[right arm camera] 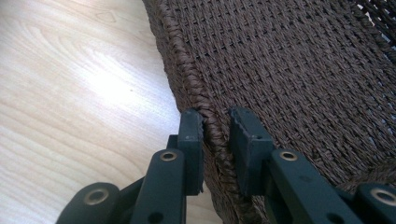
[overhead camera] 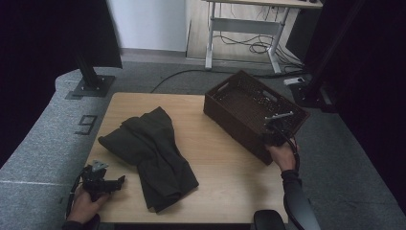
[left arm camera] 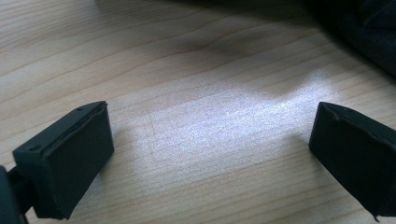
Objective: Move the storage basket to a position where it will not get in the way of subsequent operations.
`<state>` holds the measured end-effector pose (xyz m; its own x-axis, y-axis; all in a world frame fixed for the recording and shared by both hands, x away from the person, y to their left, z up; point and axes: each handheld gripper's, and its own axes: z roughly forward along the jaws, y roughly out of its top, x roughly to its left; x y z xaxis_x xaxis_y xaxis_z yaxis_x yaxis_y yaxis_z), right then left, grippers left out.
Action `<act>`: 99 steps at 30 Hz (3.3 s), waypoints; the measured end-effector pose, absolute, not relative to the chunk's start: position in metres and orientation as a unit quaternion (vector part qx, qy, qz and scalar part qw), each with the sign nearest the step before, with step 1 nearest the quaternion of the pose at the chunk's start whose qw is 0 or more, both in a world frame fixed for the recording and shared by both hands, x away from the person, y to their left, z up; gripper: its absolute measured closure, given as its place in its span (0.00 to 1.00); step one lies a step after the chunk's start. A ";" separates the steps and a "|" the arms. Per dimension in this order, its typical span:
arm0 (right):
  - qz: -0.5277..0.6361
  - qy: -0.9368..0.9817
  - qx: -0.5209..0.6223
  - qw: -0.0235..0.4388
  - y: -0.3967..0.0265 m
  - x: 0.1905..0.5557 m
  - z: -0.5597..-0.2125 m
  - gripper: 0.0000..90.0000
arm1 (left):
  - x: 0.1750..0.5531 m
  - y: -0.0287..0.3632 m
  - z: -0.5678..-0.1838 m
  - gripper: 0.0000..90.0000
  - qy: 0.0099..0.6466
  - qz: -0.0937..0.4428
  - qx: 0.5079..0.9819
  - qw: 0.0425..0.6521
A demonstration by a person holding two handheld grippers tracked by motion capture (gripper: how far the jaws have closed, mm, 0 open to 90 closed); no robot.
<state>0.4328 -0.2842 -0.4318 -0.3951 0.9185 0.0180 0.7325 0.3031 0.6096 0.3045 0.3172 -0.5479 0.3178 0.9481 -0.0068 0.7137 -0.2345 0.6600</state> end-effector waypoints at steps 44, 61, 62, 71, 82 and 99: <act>0.269 0.756 0.569 0.183 -0.306 0.491 -0.437 0.81 | 0.305 0.317 -0.548 0.00 0.548 0.203 0.759 0.288; 0.264 0.744 0.582 0.198 -0.316 0.508 -0.438 0.80 | 0.305 0.317 -0.548 0.00 0.547 0.203 0.759 0.288; 0.263 0.744 0.581 0.198 -0.316 0.509 -0.438 0.80 | 0.305 0.317 -0.548 0.00 0.548 0.203 0.759 0.288; 0.257 0.740 0.587 0.205 -0.322 0.517 -0.438 0.79 | 0.305 0.317 -0.548 0.00 0.547 0.203 0.759 0.288; 0.252 0.733 0.595 0.212 -0.329 0.520 -0.438 0.77 | 0.304 0.317 -0.548 0.00 0.547 0.203 0.759 0.288; 0.276 0.731 0.585 0.219 -0.327 0.514 -0.432 0.45 | 0.305 0.317 -0.548 0.00 0.547 0.203 0.759 0.288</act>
<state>0.5136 -0.3266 -0.4318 -0.2209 0.9753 0.0029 0.7341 0.1643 0.6589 0.3046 0.3171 -0.5479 0.3187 0.9478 -0.0061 0.7136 -0.2357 0.6597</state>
